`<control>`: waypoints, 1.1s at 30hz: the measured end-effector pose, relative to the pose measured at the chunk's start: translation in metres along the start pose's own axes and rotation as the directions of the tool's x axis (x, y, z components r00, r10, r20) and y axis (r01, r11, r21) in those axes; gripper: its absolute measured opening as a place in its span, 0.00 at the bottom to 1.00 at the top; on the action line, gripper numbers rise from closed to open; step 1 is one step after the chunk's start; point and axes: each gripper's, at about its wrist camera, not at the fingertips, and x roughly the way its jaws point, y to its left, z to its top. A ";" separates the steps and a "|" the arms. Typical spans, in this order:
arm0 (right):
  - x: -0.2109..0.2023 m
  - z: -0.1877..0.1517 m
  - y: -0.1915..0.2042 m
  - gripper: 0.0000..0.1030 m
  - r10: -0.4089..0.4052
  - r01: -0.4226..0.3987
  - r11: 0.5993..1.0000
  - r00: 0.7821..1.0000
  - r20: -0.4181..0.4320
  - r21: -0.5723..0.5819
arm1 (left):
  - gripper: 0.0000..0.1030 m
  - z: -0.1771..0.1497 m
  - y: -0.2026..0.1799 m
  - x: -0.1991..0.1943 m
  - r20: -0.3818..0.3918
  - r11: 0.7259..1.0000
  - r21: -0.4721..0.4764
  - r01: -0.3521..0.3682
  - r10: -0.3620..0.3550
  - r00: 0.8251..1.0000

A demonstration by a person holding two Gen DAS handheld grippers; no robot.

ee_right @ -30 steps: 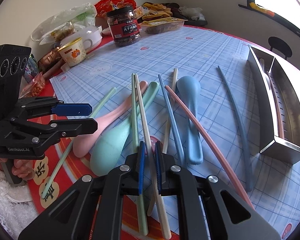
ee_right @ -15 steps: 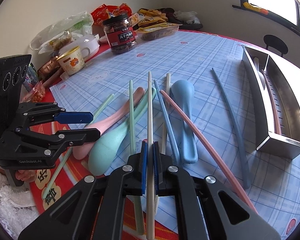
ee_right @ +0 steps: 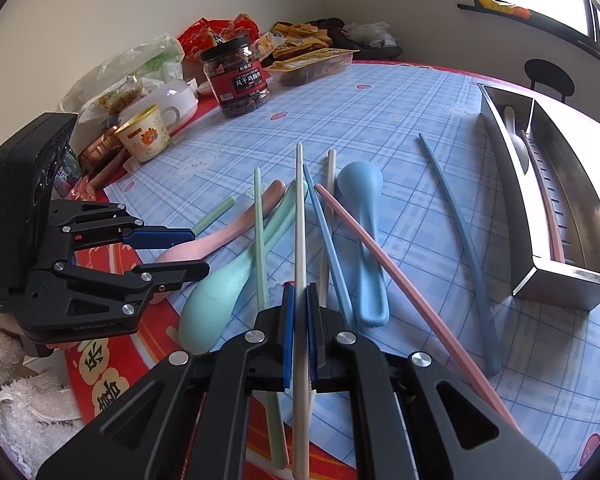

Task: Organize utensils
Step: 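Close the left tool on the pink spoon handle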

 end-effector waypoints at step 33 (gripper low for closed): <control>0.002 0.002 -0.012 0.06 0.008 -0.008 0.998 1.000 0.002 0.061 | 0.05 -0.014 0.073 -0.015 0.142 0.886 -0.402 0.232 -0.191 0.971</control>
